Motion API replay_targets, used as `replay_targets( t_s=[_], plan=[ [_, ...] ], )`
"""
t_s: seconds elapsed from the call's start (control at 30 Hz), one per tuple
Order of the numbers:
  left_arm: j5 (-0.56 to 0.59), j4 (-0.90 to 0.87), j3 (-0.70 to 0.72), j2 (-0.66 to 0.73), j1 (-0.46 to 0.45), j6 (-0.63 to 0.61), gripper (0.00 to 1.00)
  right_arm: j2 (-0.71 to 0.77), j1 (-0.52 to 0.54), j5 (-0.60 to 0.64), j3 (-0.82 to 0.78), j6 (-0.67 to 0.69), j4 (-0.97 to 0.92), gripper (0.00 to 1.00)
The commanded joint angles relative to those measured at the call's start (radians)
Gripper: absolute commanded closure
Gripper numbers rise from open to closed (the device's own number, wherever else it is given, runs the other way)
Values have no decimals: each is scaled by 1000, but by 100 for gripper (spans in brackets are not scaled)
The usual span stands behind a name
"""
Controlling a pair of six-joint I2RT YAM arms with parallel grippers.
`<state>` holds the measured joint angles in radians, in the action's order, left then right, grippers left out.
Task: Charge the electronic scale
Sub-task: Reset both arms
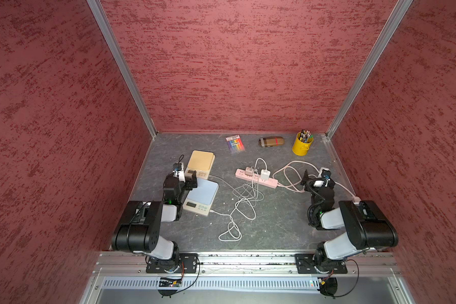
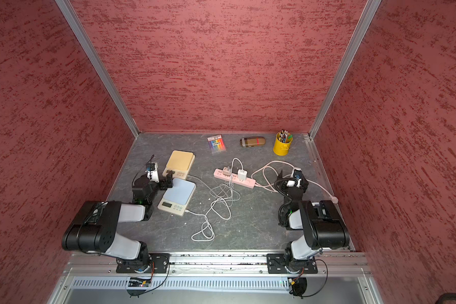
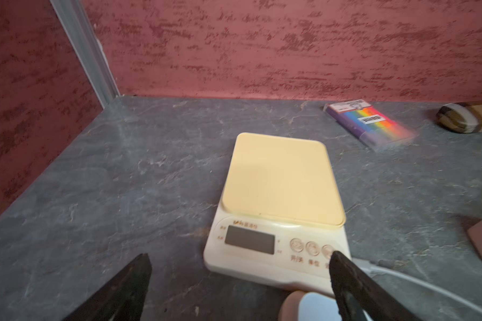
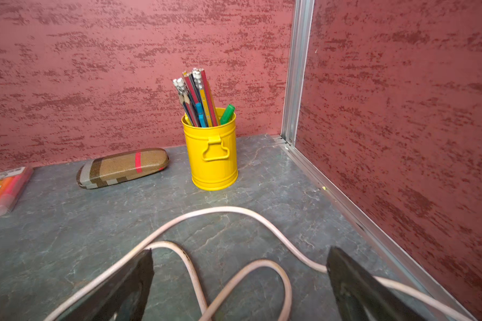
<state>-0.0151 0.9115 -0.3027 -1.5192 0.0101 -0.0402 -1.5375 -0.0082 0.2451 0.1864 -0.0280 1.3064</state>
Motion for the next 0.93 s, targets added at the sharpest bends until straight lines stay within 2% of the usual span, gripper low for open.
replay_targets(
  t_s=[0.0, 0.03, 0.33, 0.9],
  plan=[
    [-69, 58, -42, -23, 36, 28, 0, -1, -4, -24, 18, -27, 35, 1],
    [-67, -48, -76, -5, 36, 31, 0, -4, -5, -21, 17, -25, 46, 1],
    [15, 13, -58, -12, -8, 8, 0, -1, -4, -21, 15, -24, 46, 1],
    [-28, -22, -78, -15, 11, 19, 0, -1, -4, -20, 15, -24, 46, 1]
  ],
)
